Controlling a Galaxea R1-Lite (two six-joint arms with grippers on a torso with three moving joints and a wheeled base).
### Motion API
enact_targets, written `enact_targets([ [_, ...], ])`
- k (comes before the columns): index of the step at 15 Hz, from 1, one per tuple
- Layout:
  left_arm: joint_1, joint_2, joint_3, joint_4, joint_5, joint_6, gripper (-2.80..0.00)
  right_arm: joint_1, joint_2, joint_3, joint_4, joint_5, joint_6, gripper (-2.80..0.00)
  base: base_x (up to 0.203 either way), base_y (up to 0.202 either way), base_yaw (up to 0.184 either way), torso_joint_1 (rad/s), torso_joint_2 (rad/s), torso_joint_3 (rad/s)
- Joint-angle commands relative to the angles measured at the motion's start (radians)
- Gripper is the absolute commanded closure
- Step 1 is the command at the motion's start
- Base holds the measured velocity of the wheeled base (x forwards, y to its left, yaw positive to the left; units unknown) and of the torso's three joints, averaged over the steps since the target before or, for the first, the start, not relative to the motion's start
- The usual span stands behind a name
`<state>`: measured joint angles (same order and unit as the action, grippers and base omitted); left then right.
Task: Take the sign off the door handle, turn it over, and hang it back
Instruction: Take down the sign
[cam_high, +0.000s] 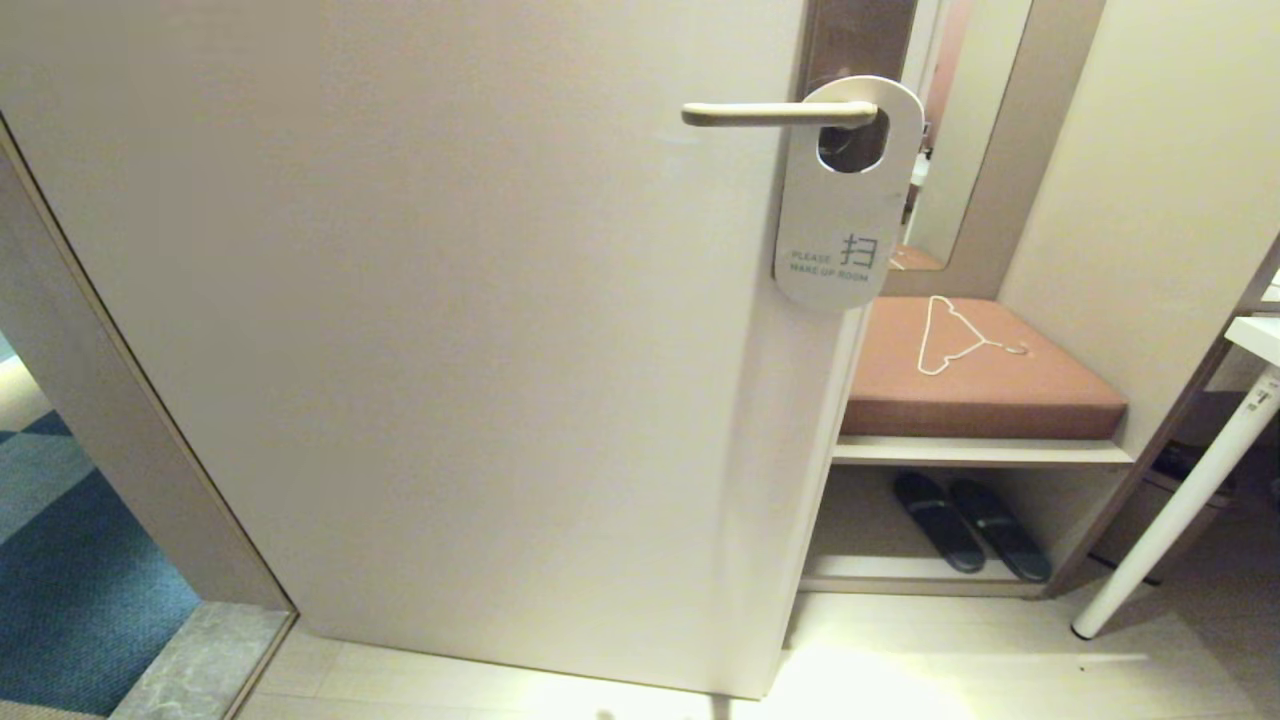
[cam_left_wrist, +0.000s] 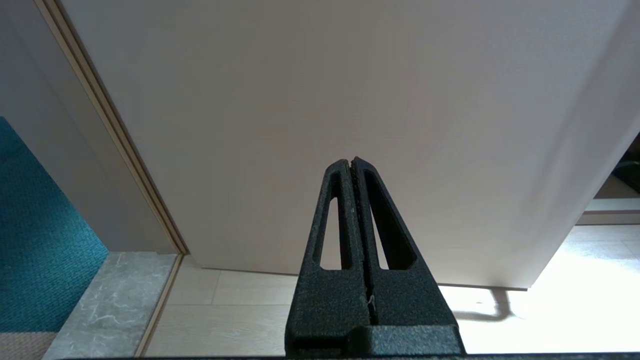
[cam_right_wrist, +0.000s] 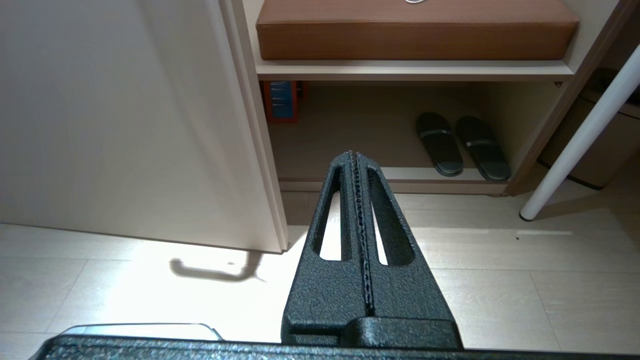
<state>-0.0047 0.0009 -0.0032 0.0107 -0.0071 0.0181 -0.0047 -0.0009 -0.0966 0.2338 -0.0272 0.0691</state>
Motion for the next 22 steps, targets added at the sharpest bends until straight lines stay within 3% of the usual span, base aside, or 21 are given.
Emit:
enact_targets([
  [1,0.0,0.001,0.0,0.0,-0.001,0.0,0.0,0.0,0.001,0.0,0.001,0.0,0.001,0.0,0.0,0.0,0.0,0.0,0.0,0.0],
  [12,0.0,0.001,0.0,0.0,0.01,-0.01,0.0,0.0,0.001,-0.034,-0.041,-0.005,-0.005,0.0,0.0,0.0,0.0,0.0,0.0,0.0],
  [22,0.0,0.001,0.0,-0.001,0.01,-0.014,0.0,0.0,0.072,-0.207,-0.037,-0.001,-0.02,0.0,0.0,0.0,0.0,0.0,0.0,0.0],
])
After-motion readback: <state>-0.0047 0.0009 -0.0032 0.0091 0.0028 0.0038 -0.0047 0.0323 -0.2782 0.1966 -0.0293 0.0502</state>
